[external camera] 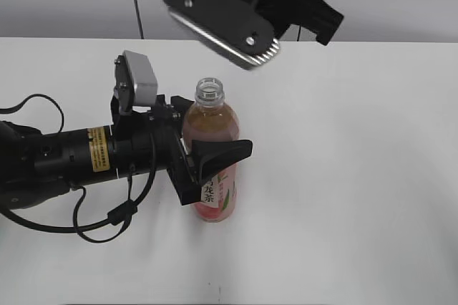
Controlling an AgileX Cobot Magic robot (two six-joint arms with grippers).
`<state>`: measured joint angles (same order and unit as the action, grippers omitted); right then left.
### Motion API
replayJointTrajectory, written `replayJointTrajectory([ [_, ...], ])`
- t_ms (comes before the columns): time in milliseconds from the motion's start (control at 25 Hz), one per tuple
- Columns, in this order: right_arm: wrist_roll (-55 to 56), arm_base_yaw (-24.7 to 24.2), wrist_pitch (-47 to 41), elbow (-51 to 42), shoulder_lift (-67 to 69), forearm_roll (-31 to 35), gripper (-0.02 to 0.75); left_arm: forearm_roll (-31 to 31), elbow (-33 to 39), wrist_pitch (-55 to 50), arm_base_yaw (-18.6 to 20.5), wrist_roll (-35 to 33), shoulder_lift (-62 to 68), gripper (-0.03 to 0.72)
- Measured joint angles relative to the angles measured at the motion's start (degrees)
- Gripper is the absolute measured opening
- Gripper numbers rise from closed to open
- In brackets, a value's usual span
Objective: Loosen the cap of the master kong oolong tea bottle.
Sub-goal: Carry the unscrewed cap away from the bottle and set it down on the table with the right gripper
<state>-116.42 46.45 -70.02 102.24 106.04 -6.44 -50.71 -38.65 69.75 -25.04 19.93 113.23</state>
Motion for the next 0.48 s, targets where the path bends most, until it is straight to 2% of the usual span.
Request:
replayJointTrajectory([
  [200,36.7,-6.6,0.0,-0.7,-1.2,-2.6,0.272,0.0,0.0,0.0,0.0,0.0,0.0,0.445],
  [320,53.3,-12.3,0.0,-3.5,-1.3,-3.0,0.272,0.0,0.0,0.0,0.0,0.0,0.0,0.445],
  [480,67.8,-19.8,0.0,-8.4,-1.0,0.2,0.272,0.0,0.0,0.0,0.0,0.0,0.0,0.445],
])
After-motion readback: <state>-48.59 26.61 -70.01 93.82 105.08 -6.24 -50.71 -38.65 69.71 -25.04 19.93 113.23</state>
